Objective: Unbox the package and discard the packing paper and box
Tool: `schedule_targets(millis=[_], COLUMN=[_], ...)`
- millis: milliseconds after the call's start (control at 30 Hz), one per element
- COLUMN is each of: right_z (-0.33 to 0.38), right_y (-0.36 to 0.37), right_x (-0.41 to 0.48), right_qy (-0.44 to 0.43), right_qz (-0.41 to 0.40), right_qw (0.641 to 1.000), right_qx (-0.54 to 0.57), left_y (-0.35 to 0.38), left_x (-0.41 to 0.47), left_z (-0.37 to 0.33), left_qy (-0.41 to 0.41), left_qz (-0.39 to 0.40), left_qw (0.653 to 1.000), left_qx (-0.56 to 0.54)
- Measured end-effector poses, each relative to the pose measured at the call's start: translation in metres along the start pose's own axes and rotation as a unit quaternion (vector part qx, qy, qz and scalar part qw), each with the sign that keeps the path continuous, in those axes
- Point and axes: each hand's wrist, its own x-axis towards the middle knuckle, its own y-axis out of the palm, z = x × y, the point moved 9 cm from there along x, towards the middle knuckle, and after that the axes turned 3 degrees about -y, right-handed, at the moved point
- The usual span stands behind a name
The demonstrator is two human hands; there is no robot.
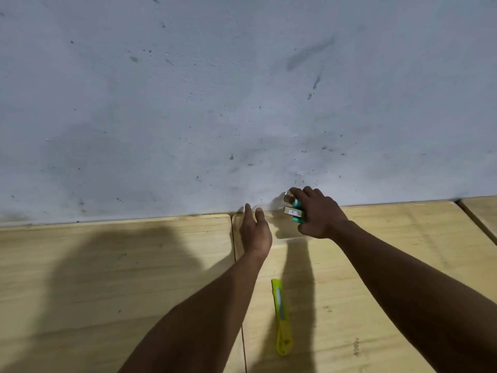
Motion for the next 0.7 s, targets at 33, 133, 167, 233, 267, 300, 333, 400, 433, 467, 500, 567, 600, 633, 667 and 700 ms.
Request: schedule_targets(millis=[33, 133, 167, 233, 267, 300, 333, 400, 433, 467, 500, 567, 600, 633, 667, 700], right_z=[0.002, 0.011, 0.013, 0.017, 0.018, 0.018, 0.019, 0.018, 0.018, 0.019, 0.020, 0.021, 0.021, 0.025, 0.028, 0.032], right_y=[0.006, 0.024, 0.028, 0.034, 0.037, 0.039, 0.041, 0.040, 0.039, 0.041, 0.041, 0.041, 0.038, 0.030, 0.026, 0.017], right_x=[0.007, 0.019, 0.020, 0.023, 0.024, 0.024, 0.023, 0.024, 0.022, 0.021, 0.018, 0.019, 0.021, 0.019, 0.014, 0.004], right_qy=[-0.011, -0.046, -0.052, -0.059, -0.063, -0.061, -0.062, -0.060, -0.058, -0.059, -0.057, -0.045, -0.040, -0.037, -0.038, -0.033], right_qz=[0.015, 0.048, 0.055, 0.053, 0.052, 0.056, 0.054, 0.052, 0.055, 0.052, 0.057, 0.062, 0.057, 0.047, 0.024, -0.013], right_qw=[1.000, 0.998, 0.997, 0.997, 0.997, 0.997, 0.997, 0.997, 0.997, 0.997, 0.997, 0.997, 0.997, 0.997, 0.995, 0.991], right_qx=[-0.007, -0.014, -0.014, -0.021, -0.017, -0.012, -0.005, 0.011, 0.012, 0.016, 0.016, 0.027, 0.040, 0.058, 0.090, 0.128], left_y=[0.005, 0.013, 0.012, 0.009, 0.008, 0.008, 0.010, 0.012, 0.013, 0.012, 0.011, 0.008, 0.009, 0.006, 0.000, -0.012], left_x=[0.003, 0.010, 0.011, 0.011, 0.010, 0.009, 0.008, 0.008, 0.007, 0.004, 0.001, 0.004, 0.009, 0.009, 0.007, -0.001], left_z=[0.002, 0.010, 0.014, 0.018, 0.017, 0.016, 0.015, 0.014, 0.014, 0.014, 0.014, 0.011, 0.007, 0.005, 0.007, 0.014], left_qy=[-0.013, -0.045, -0.055, -0.061, -0.058, -0.056, -0.056, -0.060, -0.059, -0.060, -0.060, -0.066, -0.063, -0.060, -0.043, -0.040], left_qz=[-0.002, -0.014, -0.026, -0.043, -0.047, -0.043, -0.039, -0.029, -0.027, -0.026, -0.021, -0.013, 0.003, 0.024, 0.044, 0.057], left_qw=[1.000, 0.996, 0.995, 0.995, 0.995, 0.995, 0.996, 0.995, 0.995, 0.995, 0.994, 0.994, 0.994, 0.995, 0.996, 0.996], left_qx=[-0.027, -0.072, -0.073, -0.071, -0.071, -0.066, -0.064, -0.068, -0.075, -0.080, -0.084, -0.086, -0.086, -0.082, -0.069, -0.053])
